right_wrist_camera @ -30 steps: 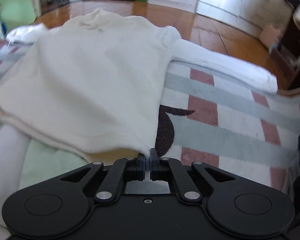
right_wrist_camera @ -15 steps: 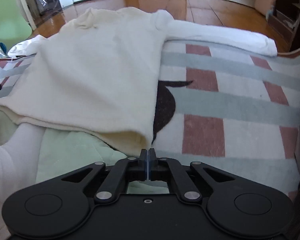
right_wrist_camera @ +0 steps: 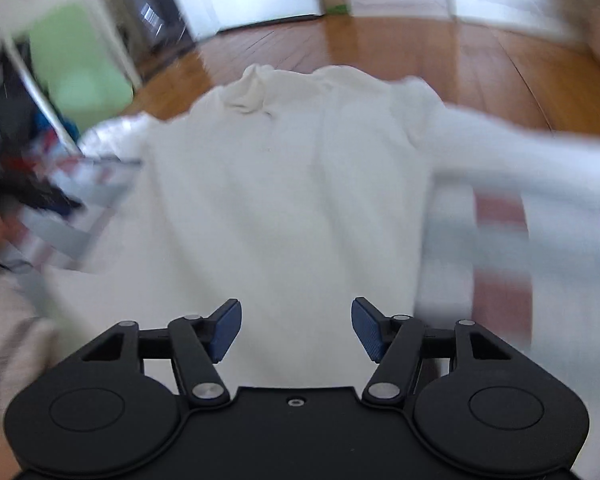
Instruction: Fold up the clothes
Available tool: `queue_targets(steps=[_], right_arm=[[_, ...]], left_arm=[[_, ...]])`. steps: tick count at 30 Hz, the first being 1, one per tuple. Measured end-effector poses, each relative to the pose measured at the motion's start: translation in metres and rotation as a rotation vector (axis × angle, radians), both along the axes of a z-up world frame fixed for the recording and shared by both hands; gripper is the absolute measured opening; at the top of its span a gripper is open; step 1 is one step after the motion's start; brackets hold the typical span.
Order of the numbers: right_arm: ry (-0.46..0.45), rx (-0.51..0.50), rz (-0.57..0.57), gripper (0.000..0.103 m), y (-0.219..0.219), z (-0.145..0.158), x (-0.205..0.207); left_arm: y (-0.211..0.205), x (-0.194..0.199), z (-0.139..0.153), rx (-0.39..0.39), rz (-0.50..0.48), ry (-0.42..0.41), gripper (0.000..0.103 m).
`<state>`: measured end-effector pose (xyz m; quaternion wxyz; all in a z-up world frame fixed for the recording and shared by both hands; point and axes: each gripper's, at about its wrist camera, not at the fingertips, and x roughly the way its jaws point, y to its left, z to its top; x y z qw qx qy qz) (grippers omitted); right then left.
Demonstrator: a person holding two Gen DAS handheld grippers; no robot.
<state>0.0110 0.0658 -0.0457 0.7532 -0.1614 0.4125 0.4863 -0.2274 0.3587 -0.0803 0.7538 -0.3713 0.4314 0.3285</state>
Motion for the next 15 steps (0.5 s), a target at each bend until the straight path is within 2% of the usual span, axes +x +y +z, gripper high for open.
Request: queue_targets(steps=[3, 5, 8, 11, 15], right_arm=[[-0.076, -0.048, 0.037, 0.065, 0.070, 0.001, 0.033], [-0.066, -0.037, 0.044, 0.065, 0.107, 0.012, 0.065], [-0.064, -0.019, 0.037, 0.066, 0.155, 0.030, 0.125], [-0.027, -0.007, 0.044, 0.066, 0.203, 0.032, 0.191], [0.037, 0.022, -0.033, 0.066, 0.256, 0.021, 0.261]], left_arm=[[0.012, 0.020, 0.002, 0.034, 0.082, -0.013, 0.061], [0.013, 0.037, 0.009, 0.138, 0.058, -0.024, 0.061], [0.019, 0.066, 0.022, 0.295, -0.025, -0.075, 0.061], [0.037, 0.113, 0.028, 0.408, -0.169, -0.084, 0.062], [0.067, 0.189, 0.026, 0.437, -0.309, -0.072, 0.065]])
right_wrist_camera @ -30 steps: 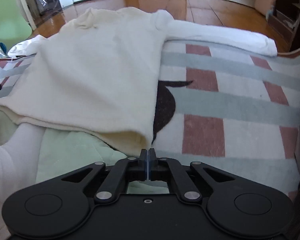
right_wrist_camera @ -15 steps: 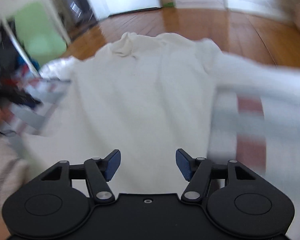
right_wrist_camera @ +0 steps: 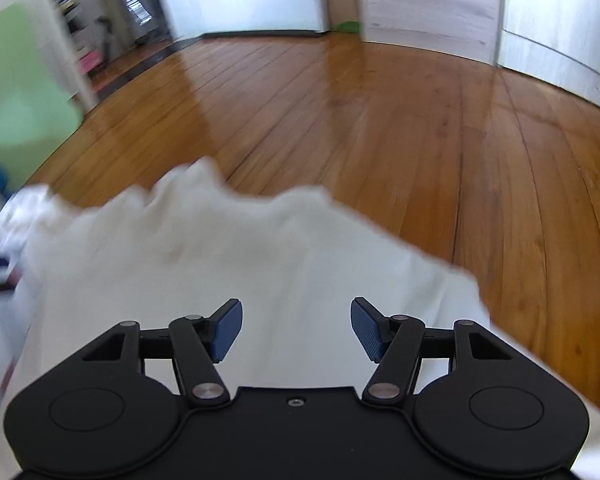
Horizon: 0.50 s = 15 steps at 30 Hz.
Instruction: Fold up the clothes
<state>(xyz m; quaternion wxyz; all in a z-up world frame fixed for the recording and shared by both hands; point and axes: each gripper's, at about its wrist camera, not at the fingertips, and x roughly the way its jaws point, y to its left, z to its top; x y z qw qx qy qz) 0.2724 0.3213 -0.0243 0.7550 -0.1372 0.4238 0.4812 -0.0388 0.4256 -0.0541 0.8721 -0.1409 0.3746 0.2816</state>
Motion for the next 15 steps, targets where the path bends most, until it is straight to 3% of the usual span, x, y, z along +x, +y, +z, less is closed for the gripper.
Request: queue_targets(steps=[4, 7, 12, 14, 15], right_arm=[[0.186, 0.149, -0.088, 0.066, 0.025, -0.002, 0.054], [0.353, 0.141, -0.094, 0.066, 0.045, -0.023, 0.085], [0.300, 0.041, -0.050, 0.067, 0.088, -0.055, 0.096], [0.358, 0.030, -0.054, 0.067, 0.106, -0.072, 0.105], [0.384, 0.023, -0.065, 0.068, 0.113, -0.080, 0.108]], left_arm=[[0.052, 0.062, -0.002, -0.129, -0.005, -0.060, 0.065], [0.092, 0.096, -0.013, -0.288, 0.024, -0.164, 0.065], [0.135, 0.149, -0.048, -0.442, 0.060, -0.205, 0.065], [0.145, 0.166, -0.068, -0.530, 0.062, -0.183, 0.065], [0.146, 0.170, -0.075, -0.538, 0.064, -0.169, 0.065]])
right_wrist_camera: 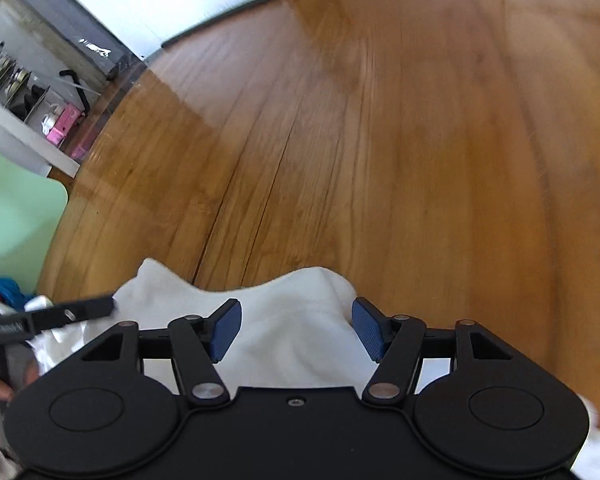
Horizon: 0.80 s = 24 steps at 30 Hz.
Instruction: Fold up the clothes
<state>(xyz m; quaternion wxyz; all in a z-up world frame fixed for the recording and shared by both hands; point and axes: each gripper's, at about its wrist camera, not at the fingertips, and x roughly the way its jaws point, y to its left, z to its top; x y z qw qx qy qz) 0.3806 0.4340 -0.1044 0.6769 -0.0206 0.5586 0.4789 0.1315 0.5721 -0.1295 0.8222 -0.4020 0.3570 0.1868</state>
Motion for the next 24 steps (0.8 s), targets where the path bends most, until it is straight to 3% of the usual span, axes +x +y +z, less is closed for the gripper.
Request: queue_targets(steps=[1, 2, 3, 5, 6, 8, 11, 13, 14, 16, 17, 18, 20, 22, 24], right_arm=[[0.024, -0.014, -0.011, 0.068, 0.007, -0.008, 0.003], [0.041, -0.033, -0.030, 0.068, 0.012, -0.016, 0.005], [0.053, -0.055, -0.054, 0.068, 0.015, -0.024, 0.007], [0.087, -0.074, -0.123, 0.067, 0.015, -0.035, 0.008], [0.102, -0.037, -0.109, 0.050, 0.014, -0.036, 0.005], [0.014, 0.006, -0.050, 0.021, 0.013, -0.025, -0.005], [-0.182, 0.203, -0.053, 0.016, -0.010, 0.006, -0.020], [-0.299, 0.261, -0.064, 0.016, -0.021, 0.010, -0.026], [-0.341, 0.239, -0.057, 0.015, -0.019, 0.005, -0.029], [-0.397, 0.124, -0.025, 0.015, -0.007, -0.017, -0.035], [-0.424, 0.066, -0.009, 0.015, -0.001, -0.028, -0.037], [-0.444, 0.032, -0.001, 0.016, 0.002, -0.035, -0.040], [-0.462, 0.013, -0.003, 0.016, 0.006, -0.040, -0.043], [-0.455, 0.005, -0.013, 0.016, 0.009, -0.037, -0.044], [-0.480, -0.010, 0.002, 0.016, 0.009, -0.036, -0.046]], left_arm=[[0.002, 0.005, -0.007, -0.008, -0.002, 0.014, 0.058], [0.003, 0.010, -0.014, -0.016, -0.004, 0.027, 0.042], [-0.001, 0.013, -0.014, 0.044, -0.035, 0.039, 0.017], [-0.022, 0.014, -0.001, 0.215, -0.140, -0.001, 0.015], [-0.032, 0.013, 0.008, 0.296, -0.189, -0.035, 0.014], [-0.045, 0.016, 0.024, 0.410, -0.233, -0.059, 0.014], [-0.060, 0.019, 0.039, 0.596, -0.252, -0.134, 0.015], [-0.066, 0.032, 0.032, 0.718, -0.283, -0.087, 0.025], [-0.062, 0.043, 0.021, 0.735, -0.284, -0.027, 0.032], [-0.047, 0.056, -0.002, 0.662, -0.253, 0.071, 0.034], [-0.035, 0.058, -0.010, 0.584, -0.218, 0.112, 0.032], [-0.026, 0.052, -0.008, 0.521, -0.204, 0.082, 0.033], [-0.010, 0.029, 0.005, 0.457, -0.160, -0.036, 0.037], [0.003, 0.002, 0.019, 0.406, -0.156, -0.101, 0.042], [0.011, -0.022, 0.026, 0.367, -0.237, -0.101, 0.042]])
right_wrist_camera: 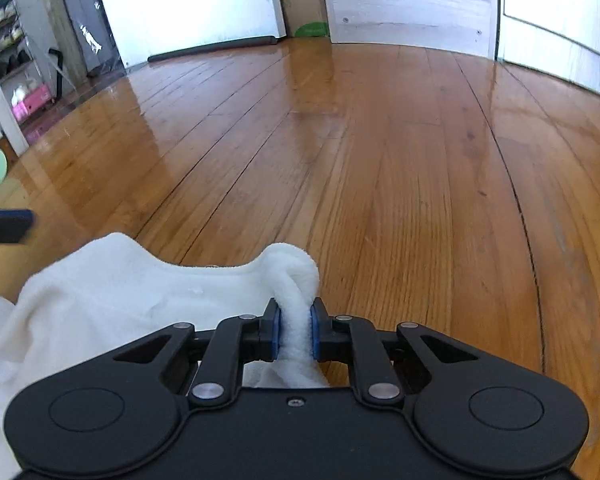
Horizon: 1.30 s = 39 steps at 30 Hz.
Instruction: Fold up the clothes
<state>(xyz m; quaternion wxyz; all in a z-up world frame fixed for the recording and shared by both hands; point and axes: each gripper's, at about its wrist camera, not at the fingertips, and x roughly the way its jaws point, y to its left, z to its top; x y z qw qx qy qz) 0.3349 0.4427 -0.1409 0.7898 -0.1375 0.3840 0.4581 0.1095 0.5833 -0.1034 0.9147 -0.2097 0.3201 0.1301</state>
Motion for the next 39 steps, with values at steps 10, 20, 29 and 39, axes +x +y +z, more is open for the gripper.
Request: queue_targets(steps=[10, 20, 29, 39], right_arm=[[0.034, 0.031, -0.022, 0.017, 0.006, -0.010, 0.013], [0.018, 0.132, 0.056, 0.016, -0.019, 0.014, 0.015], [-0.048, 0.018, 0.005, 0.037, -0.020, 0.024, 0.015], [0.147, 0.084, -0.124, 0.066, -0.178, 0.044, 0.080]], left_arm=[[-0.067, -0.022, 0.018, 0.172, -0.302, 0.082, 0.058], [-0.043, 0.012, -0.032, 0.204, -0.001, 0.294, 0.003], [-0.025, 0.009, -0.045, 0.285, 0.206, 0.436, 0.009], [-0.022, -0.063, -0.031, 0.121, 0.191, 0.356, 0.041]])
